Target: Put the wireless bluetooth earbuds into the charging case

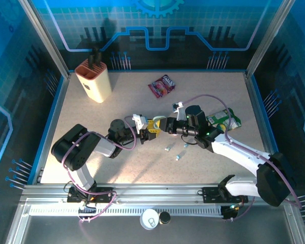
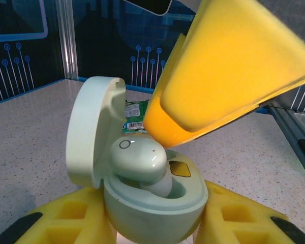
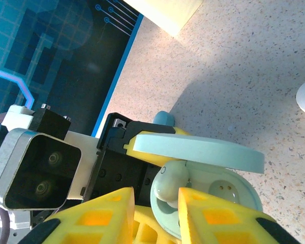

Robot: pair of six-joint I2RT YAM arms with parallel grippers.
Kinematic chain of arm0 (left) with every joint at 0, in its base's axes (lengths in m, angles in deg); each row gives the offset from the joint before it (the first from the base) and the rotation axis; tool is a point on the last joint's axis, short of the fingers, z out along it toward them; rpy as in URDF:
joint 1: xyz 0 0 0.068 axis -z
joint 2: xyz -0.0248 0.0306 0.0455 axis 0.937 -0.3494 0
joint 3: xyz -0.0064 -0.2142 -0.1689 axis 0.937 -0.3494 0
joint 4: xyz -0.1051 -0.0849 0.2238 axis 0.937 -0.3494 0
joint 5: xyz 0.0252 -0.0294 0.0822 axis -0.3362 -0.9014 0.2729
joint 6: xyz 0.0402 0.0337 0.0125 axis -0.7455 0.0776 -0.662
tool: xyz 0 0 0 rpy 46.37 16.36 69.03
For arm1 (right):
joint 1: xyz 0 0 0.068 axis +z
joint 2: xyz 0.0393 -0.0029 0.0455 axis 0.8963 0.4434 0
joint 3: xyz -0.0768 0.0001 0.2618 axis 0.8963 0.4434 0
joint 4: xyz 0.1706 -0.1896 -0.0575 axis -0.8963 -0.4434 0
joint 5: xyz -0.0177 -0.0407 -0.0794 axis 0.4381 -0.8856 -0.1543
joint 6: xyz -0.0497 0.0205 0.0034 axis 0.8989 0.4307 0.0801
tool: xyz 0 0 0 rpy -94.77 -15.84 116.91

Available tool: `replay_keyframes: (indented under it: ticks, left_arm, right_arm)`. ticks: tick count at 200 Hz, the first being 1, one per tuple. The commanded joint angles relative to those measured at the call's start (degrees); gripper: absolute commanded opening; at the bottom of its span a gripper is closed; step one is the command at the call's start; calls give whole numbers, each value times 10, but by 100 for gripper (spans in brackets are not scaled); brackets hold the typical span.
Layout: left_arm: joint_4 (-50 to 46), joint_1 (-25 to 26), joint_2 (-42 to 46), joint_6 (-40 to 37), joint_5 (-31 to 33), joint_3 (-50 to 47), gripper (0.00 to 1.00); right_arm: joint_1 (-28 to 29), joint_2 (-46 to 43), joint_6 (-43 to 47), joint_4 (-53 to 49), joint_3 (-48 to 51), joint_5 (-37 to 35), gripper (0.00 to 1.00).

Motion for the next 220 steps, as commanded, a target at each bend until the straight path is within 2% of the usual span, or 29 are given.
replay_keyframes:
  ticks: [1, 81, 143, 183, 220]
  left_arm:
    - [24, 4, 9, 2, 4, 11, 34]
    - [24, 8, 8, -11, 3, 10, 34]
    - [24, 0, 4, 2, 32, 3, 35]
    - [24, -30, 20, 12, 45, -13, 35]
    - [24, -54, 46, 11, 50, -31, 35]
  right_arm:
    - [2, -12, 8, 5, -2, 2, 28]
    - [9, 12, 7, -4, -17, 4, 28]
    - [10, -67, 56, -16, 19, -2, 31]
    - [7, -149, 68, -93, 65, -75, 41]
    - [5, -179, -44, -169, 122, -166, 46]
